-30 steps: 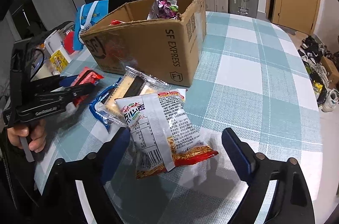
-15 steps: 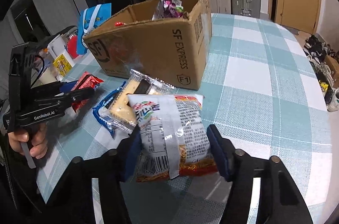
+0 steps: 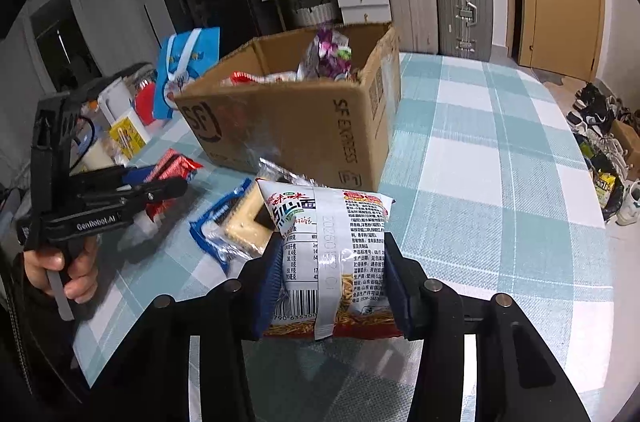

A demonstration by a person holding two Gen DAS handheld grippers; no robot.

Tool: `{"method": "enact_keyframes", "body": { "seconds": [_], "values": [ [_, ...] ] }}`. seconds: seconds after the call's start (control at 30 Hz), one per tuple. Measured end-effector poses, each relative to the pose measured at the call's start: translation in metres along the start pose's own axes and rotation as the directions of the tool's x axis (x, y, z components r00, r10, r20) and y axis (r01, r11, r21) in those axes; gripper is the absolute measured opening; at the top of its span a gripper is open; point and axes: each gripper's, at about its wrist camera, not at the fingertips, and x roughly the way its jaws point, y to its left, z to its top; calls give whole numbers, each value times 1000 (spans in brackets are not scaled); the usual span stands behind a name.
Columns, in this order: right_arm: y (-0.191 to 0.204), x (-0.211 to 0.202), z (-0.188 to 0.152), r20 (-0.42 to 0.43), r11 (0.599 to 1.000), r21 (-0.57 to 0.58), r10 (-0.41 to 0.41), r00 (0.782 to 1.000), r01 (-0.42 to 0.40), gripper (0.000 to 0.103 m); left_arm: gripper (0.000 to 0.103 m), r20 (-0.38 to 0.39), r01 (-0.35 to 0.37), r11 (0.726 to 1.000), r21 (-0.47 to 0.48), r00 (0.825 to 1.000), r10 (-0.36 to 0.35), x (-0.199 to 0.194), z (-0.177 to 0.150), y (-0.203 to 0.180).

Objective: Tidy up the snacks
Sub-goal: 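Lift both held packets and carry them over the cardboard box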

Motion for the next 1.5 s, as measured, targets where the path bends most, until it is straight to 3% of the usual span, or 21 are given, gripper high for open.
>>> {"method": "enact_keyframes", "body": {
  "seconds": [0.27,0.87,1.5],
  "values": [
    [1,-22,8,94,999,17,26,995,-28,47,42,38,5,1000,-11,999,-4,-18,3,1],
    [2,-47,19,211,997,63,33,977,-48,47,42,132,28,999,-37,991,-23,-59,18,1],
    [5,-63,75,308,987,124,64,949,-107,47,42,199,16,999,-38,980,-8,-82,82,-8]
  ]
}}
